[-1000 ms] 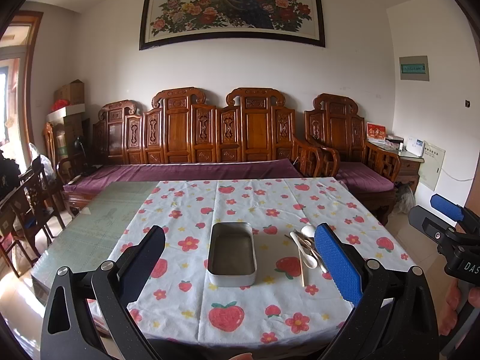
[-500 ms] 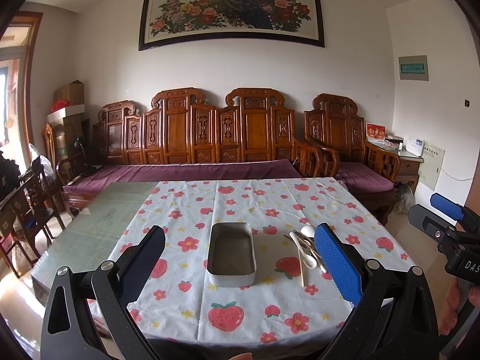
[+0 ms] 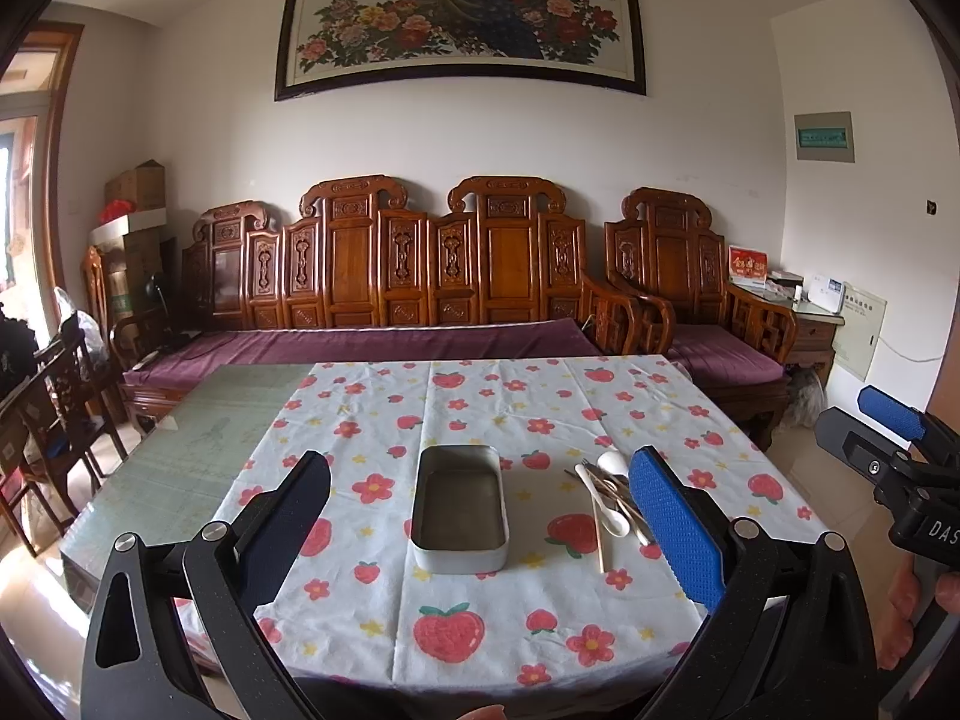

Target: Organize utensils

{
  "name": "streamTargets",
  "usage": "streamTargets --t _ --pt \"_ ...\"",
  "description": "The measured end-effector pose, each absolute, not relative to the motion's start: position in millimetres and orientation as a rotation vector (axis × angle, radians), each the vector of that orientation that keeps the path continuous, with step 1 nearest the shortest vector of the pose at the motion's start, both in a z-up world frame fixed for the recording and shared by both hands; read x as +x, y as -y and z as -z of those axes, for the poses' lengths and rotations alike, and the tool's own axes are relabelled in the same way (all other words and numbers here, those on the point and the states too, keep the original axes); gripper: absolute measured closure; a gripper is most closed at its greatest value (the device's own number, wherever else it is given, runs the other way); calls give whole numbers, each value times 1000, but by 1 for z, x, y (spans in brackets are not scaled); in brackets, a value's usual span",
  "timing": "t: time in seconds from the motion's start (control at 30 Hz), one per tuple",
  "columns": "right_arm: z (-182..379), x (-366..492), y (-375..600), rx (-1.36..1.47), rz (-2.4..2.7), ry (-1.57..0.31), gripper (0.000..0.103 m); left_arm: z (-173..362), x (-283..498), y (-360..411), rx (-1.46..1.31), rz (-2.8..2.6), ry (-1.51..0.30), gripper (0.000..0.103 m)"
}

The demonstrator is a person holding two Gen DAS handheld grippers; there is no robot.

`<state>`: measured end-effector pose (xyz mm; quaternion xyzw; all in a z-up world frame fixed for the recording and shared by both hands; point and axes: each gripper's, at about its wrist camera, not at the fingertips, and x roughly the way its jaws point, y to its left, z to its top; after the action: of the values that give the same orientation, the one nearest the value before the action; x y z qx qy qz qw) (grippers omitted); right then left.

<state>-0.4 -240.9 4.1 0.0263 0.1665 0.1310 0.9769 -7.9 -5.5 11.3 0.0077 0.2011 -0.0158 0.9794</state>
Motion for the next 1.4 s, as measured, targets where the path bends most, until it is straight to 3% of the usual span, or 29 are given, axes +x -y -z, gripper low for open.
streamTargets --t 0.4,1.4 --pt "-8 4 240 47 -261 -370 2 3 11 3 -2 67 -481 6" --pt "123 148 288 -82 -196 -603 2 129 149 35 86 206 -751 6"
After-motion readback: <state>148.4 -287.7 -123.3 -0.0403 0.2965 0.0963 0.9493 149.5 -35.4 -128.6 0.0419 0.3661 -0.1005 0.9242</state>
